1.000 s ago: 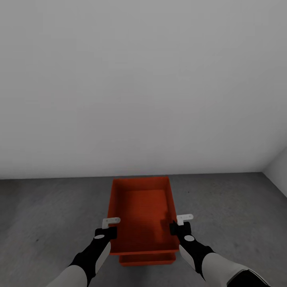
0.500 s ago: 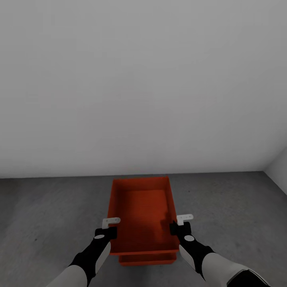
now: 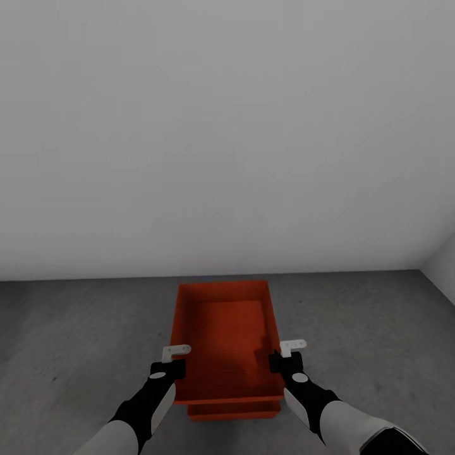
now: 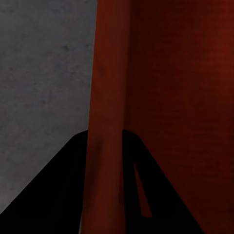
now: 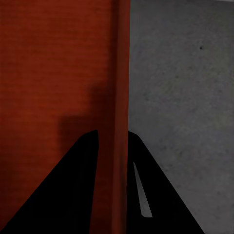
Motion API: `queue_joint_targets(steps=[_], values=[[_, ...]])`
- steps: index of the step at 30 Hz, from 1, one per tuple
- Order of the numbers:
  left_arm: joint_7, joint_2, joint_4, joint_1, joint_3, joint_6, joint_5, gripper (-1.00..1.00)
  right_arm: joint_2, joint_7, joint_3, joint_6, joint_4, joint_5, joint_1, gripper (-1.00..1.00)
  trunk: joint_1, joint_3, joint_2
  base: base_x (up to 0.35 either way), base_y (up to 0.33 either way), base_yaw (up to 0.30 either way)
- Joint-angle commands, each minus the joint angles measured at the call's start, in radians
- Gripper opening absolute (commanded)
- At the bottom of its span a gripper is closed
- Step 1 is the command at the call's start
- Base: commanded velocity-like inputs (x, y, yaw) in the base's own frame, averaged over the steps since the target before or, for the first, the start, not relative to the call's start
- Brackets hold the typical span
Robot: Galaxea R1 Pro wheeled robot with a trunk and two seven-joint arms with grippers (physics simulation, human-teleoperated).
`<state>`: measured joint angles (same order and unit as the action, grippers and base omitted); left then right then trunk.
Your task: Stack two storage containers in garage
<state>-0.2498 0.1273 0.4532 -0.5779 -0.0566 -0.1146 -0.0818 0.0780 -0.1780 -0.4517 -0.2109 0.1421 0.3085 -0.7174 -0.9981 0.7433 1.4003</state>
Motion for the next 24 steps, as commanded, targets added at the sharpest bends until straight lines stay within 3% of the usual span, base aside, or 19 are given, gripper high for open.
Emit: queue_joint_targets(steps=[1, 24], values=[[-0.064, -0.013, 0.005, 0.0, 0.021, 0.013, 0.014, -1.0, 0.0, 0.0, 0.042, 0.001, 0.001, 0.043, -0.001, -1.0, -0.004, 0.004, 0.008, 0.0, 0.0, 0.0], [-0.065, -0.013, 0.005, 0.0, 0.021, 0.013, 0.014, -1.0, 0.0, 0.001, 0.042, 0.001, 0.001, 0.043, -0.001, -1.0, -0.092, 0.076, 0.169, 0.0, 0.0, 0.0]])
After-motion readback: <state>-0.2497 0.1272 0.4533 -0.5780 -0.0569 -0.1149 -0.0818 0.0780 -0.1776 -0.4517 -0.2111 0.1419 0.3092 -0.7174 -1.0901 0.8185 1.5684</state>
